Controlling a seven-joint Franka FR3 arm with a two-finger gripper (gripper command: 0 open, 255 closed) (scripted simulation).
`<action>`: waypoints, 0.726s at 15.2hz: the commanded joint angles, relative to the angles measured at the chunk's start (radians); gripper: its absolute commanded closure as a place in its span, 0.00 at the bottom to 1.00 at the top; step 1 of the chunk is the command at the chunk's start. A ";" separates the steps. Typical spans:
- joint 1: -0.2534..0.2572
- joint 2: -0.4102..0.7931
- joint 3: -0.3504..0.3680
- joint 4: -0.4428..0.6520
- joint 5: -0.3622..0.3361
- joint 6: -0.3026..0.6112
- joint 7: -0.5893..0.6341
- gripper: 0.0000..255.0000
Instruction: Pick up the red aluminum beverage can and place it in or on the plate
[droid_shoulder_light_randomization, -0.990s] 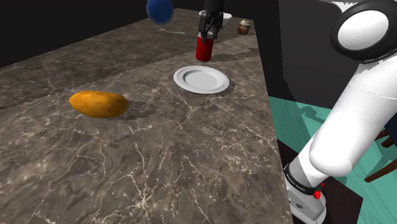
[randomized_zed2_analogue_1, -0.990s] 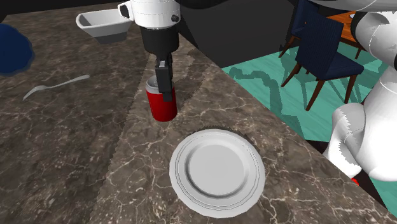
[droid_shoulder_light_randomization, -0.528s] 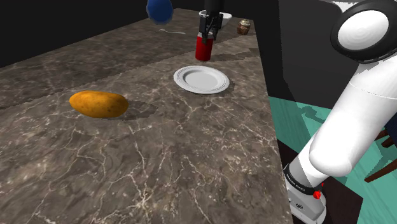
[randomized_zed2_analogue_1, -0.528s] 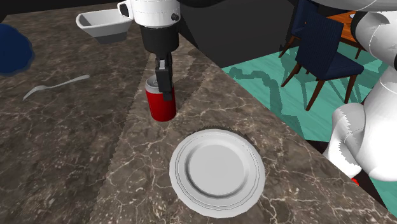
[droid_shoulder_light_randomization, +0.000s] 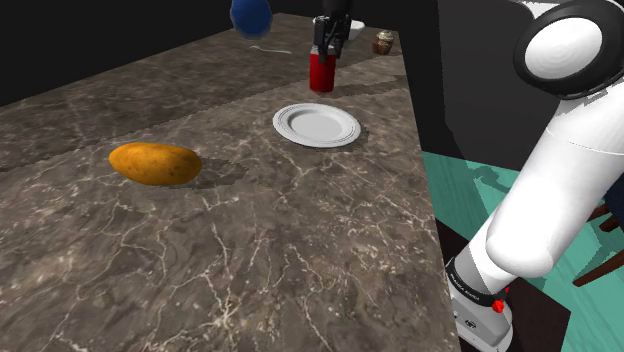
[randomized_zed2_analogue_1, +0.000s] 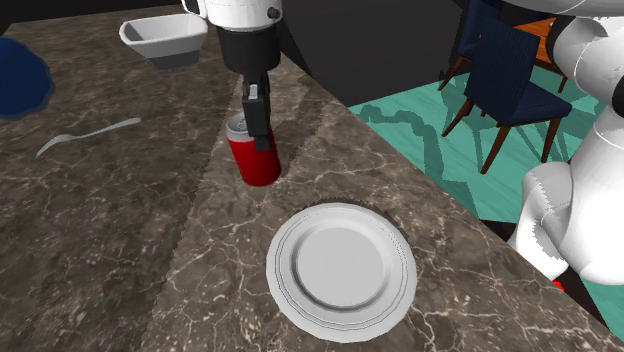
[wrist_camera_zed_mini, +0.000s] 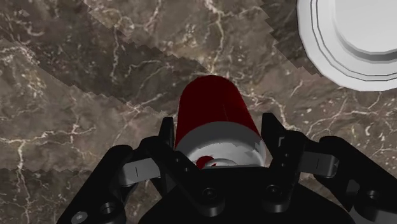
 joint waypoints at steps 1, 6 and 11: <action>0.000 0.014 0.000 0.046 0.000 -0.032 0.000 1.00; -0.001 0.061 0.000 0.184 0.001 -0.123 -0.001 1.00; -0.002 0.133 -0.001 0.365 0.002 -0.232 -0.001 1.00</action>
